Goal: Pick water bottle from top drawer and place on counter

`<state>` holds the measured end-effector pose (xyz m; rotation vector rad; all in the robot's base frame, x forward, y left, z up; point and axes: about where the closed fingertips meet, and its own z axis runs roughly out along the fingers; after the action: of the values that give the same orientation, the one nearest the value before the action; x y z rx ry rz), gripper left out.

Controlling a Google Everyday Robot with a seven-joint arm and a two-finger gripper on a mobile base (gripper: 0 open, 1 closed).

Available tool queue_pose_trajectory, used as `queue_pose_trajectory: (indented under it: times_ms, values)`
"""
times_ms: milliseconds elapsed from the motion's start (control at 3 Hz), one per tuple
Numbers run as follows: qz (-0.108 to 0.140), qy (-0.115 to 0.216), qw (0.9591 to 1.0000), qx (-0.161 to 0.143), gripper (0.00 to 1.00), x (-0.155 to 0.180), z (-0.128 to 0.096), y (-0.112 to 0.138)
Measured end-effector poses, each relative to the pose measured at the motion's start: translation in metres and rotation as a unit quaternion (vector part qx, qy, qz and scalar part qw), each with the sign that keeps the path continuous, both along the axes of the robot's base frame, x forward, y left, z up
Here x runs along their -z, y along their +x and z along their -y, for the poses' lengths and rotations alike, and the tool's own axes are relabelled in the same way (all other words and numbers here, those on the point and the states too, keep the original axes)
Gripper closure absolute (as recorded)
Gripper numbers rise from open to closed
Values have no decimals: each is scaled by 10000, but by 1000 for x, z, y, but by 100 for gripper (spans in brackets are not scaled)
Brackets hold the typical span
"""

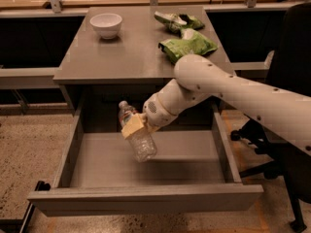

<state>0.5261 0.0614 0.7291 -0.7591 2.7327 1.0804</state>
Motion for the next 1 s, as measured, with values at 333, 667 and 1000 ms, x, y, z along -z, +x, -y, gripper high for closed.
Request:
queue_pose_trajectory:
  times_ms: [333,667,1000]
  values:
    - [389,839,9948,-420,100,-53,14,16]
    - [808,1190,9868,-741,100,-97,33,41]
    - [1254,1379,9802,-674,100,-142,46,65]
